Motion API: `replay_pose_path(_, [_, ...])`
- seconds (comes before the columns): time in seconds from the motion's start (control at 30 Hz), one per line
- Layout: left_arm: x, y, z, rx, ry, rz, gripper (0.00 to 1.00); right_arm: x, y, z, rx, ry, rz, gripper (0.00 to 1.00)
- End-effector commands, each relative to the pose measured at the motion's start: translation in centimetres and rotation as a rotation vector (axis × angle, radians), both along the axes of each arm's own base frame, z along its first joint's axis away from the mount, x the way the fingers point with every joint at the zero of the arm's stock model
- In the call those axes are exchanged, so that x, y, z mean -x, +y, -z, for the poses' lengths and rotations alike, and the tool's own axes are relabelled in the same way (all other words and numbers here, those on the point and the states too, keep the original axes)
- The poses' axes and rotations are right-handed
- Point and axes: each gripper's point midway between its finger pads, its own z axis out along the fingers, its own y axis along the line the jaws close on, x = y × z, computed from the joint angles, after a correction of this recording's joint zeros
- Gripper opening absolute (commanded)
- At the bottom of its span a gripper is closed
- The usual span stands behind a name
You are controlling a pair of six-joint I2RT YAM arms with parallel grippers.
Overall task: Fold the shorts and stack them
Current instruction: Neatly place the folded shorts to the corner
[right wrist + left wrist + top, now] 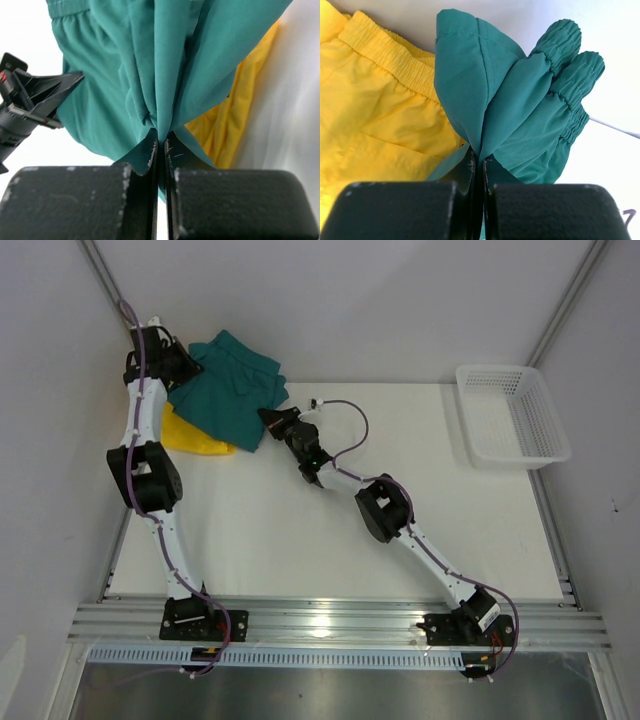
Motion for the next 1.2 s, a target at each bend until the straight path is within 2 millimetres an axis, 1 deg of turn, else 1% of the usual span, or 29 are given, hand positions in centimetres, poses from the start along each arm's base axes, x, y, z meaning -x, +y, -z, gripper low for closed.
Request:
replay_pose_path(0.0, [-0.3, 1.1, -4.8, 0.036, -0.086, -0.043, 0.00, -1.0, -1.5, -6.7, -0.102, -0.060, 0.071, 0.00])
replay_pose_path(0.2, [0.5, 1.4, -6.3, 0.051, -0.088, -0.063, 0.00, -0.2, -1.5, -9.5, -0.104, -0.098, 0.058, 0.00])
replay_pose_path(0.23, [0.7, 1.4, -7.1, 0.053, -0.105, -0.058, 0.00, 0.1, -1.3, -10.4, -0.111, -0.109, 0.051, 0.00])
replay_pose_path(0.3, [0.9, 1.4, -7.7, 0.059, -0.120, -0.055, 0.00, 0.4, -1.2, -11.2, -0.116, -0.122, 0.039, 0.00])
replay_pose_path(0.33, [1.1, 1.3, -8.5, 0.061, -0.134, -0.055, 0.00, 0.9, -0.9, -11.9, -0.118, -0.132, 0.024, 0.00])
replay_pose_path(0.4, [1.1, 1.4, -9.7, 0.074, -0.153, -0.063, 0.00, 1.3, -0.8, -12.2, -0.117, -0.139, 0.013, 0.00])
replay_pose_path(0.43, [1.2, 1.5, -9.2, 0.082, -0.135, -0.068, 0.00, 1.5, -0.8, -12.5, -0.117, -0.142, 0.013, 0.00])
replay_pose_path(0.53, [1.3, 1.6, -10.0, 0.085, -0.152, -0.071, 0.00, 1.7, -0.6, -12.9, -0.116, -0.144, 0.016, 0.00])
replay_pose_path(0.57, [1.4, 1.6, -10.7, 0.081, -0.165, -0.071, 0.00, 1.8, -0.5, -12.9, -0.123, -0.144, 0.015, 0.00])
replay_pose_path(0.63, [1.5, 1.9, -10.8, 0.075, -0.173, -0.079, 0.00, 1.6, -0.4, -12.8, -0.132, -0.137, 0.016, 0.00])
replay_pose_path(0.67, [1.9, 2.1, -11.3, 0.069, -0.181, -0.085, 0.00, 1.7, -0.3, -12.7, -0.146, -0.130, 0.014, 0.00])
replay_pose_path(0.8, [2.3, 3.1, -12.4, 0.038, -0.208, -0.109, 0.00, 1.2, -0.3, -11.5, -0.171, -0.098, 0.024, 0.00])
replay_pose_path(0.83, [2.2, 3.2, -12.0, 0.039, -0.203, -0.111, 0.00, 1.3, -0.2, -11.4, -0.176, -0.091, 0.020, 0.00])
replay_pose_path(1.0, [2.1, 3.0, -12.5, 0.032, -0.238, -0.088, 0.00, 1.3, 0.1, -10.6, -0.205, -0.073, 0.025, 0.00])
replay_pose_path(1.07, [2.1, 3.4, -12.2, 0.015, -0.234, -0.107, 0.00, 1.3, 0.2, -10.4, -0.207, -0.072, 0.030, 0.00])
replay_pose_path(1.1, [2.3, 3.5, -12.0, 0.012, -0.229, -0.111, 0.00, 1.2, 0.1, -10.2, -0.206, -0.065, 0.034, 0.00])
replay_pose_path(1.13, [2.3, 3.8, -11.8, 0.005, -0.227, -0.118, 0.00, 1.2, 0.3, -9.4, -0.205, -0.052, 0.034, 0.00])
replay_pose_path(1.17, [2.3, 3.9, -10.6, 0.004, -0.205, -0.121, 0.00, 1.1, 0.3, -8.9, -0.204, -0.046, 0.035, 0.00])
